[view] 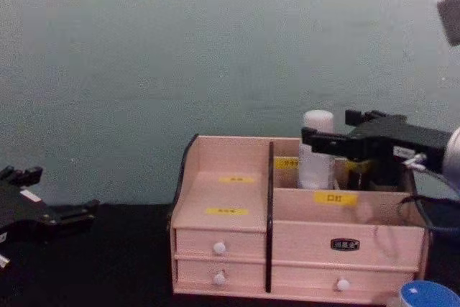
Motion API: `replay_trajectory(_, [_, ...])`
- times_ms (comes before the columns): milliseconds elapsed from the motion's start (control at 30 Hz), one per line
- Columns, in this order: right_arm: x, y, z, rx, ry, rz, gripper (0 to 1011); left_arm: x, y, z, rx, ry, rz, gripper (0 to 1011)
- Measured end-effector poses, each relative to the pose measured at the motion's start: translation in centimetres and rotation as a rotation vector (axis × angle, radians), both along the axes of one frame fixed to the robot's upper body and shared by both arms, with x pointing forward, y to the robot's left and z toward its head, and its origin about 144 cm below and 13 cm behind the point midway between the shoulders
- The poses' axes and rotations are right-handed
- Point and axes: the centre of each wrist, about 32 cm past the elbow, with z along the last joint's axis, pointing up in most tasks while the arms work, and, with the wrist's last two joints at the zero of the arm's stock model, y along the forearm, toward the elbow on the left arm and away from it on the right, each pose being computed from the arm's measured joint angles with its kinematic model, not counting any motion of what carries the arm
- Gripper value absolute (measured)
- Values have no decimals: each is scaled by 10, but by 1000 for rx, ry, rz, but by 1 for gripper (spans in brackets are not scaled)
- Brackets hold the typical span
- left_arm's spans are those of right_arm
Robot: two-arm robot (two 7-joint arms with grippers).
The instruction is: Pick up the facial cleanser and watermelon frost from the table and place them into the tiered storage box.
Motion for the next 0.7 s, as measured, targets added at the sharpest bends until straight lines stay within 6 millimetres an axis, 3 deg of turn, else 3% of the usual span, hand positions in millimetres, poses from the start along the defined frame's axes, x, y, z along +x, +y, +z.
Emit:
replay_trajectory(333, [-36, -22, 11, 13, -14, 33, 1000, 0, 0, 0, 0, 0, 0, 1001])
replay_trajectory(700, [-96, -60, 17, -24, 35, 90, 1000, 0, 0, 0, 0, 0, 0, 1001])
